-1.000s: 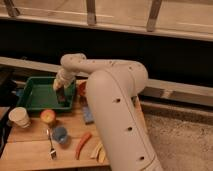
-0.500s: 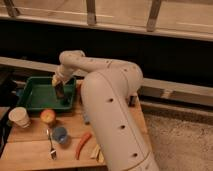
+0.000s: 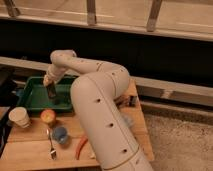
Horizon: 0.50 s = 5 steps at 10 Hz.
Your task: Wipe tray with eraser
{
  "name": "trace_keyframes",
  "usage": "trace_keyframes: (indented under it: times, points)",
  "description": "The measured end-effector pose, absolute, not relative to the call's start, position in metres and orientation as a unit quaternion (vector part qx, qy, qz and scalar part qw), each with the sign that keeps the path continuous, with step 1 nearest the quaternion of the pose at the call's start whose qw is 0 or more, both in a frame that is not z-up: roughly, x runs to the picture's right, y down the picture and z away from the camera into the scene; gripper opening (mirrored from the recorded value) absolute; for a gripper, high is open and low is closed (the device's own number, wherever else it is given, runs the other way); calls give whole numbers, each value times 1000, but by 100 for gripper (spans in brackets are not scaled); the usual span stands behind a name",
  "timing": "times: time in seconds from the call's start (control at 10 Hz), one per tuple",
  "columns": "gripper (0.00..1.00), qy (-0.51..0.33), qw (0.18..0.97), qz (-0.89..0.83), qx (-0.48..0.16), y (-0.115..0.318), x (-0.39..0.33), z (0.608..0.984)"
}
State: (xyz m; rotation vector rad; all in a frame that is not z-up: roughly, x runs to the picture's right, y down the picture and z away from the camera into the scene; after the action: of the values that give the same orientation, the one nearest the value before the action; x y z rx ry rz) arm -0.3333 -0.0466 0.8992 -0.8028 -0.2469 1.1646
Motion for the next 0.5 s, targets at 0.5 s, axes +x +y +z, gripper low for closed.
trace_keyframes:
  times: [0.5]
  points:
    - [6,-96,748,544,-367,-23,-280,885]
